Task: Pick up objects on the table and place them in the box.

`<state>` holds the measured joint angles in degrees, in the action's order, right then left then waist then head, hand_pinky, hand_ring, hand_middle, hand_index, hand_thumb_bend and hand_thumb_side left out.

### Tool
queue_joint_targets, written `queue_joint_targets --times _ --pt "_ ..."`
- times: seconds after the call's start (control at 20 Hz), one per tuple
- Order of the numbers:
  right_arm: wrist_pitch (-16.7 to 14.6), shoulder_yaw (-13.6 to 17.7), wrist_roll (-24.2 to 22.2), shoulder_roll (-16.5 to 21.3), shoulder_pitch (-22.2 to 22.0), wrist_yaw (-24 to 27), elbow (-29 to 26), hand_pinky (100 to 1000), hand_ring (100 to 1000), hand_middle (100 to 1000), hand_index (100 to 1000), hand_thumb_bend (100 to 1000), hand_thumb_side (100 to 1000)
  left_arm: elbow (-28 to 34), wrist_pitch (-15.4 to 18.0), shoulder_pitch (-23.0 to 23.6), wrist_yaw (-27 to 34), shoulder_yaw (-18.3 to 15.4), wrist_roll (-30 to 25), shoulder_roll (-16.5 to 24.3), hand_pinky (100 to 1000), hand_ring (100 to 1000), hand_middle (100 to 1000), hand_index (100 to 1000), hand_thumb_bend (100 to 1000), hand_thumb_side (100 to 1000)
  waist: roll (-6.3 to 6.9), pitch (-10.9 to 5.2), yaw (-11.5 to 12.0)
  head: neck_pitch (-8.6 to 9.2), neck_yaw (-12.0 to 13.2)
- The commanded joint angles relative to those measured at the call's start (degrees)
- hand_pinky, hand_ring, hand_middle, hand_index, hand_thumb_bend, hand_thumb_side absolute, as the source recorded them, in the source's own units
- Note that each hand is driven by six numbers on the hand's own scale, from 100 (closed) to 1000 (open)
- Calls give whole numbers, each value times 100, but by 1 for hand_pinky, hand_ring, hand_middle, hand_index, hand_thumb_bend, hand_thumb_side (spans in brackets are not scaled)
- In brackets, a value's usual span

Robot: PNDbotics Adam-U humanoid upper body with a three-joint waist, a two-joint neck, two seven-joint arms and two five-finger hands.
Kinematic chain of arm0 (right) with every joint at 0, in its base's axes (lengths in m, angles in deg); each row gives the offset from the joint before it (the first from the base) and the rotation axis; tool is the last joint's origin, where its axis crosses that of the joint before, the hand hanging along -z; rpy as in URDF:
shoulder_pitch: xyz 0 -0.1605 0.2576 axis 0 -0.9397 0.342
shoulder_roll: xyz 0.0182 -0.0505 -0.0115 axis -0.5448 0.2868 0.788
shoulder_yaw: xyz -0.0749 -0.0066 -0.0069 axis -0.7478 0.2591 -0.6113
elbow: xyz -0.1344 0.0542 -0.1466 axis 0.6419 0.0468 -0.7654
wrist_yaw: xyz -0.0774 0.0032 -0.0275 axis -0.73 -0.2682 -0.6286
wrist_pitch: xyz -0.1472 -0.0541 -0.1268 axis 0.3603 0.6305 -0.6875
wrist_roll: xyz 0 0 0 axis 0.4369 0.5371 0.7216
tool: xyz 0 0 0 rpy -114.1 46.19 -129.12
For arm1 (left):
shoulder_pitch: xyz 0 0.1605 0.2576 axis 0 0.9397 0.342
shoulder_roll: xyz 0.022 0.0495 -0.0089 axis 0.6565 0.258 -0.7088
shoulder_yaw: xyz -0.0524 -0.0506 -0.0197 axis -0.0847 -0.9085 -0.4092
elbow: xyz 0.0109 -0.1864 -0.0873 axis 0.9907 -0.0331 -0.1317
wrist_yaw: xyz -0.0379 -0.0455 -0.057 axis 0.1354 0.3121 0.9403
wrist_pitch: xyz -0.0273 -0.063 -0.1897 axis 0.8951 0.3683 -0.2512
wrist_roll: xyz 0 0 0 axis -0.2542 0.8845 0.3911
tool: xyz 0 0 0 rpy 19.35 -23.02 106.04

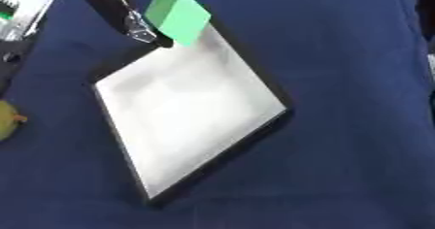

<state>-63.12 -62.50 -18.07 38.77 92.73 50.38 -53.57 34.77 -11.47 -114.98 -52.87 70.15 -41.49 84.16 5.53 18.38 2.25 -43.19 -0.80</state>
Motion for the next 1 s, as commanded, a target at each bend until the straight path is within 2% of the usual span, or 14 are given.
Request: queue_joint_targets --times 0.05,0.25,0.65,1.0 --pt "-68 71 55 298 60 3 -29 1000 995 996 885 100 470 -48 1166 -27 -281 8 -1083 -27 659 582 521 579 568 100 23 -724 10 -78 -17" --pt "-108 83 95 364 53 7 -21 1000 994 995 885 100 470 -225 1208 76 -559 47 -1057 -80 661 586 524 584 545 100 20 -716 -10 -91 -19" --pt "-138 86 115 384 -4 21 -23 1000 994 994 884 100 470 -681 1321 382 -873 64 -1016 -320 678 595 538 604 430 100 19 -672 -59 -75 -11" --pt "-148 66 86 389 -31 7 -15 1000 993 993 883 100 470 -880 1191 701 -1202 54 -935 -502 701 616 563 636 392 100 23 -668 -80 -39 -36"
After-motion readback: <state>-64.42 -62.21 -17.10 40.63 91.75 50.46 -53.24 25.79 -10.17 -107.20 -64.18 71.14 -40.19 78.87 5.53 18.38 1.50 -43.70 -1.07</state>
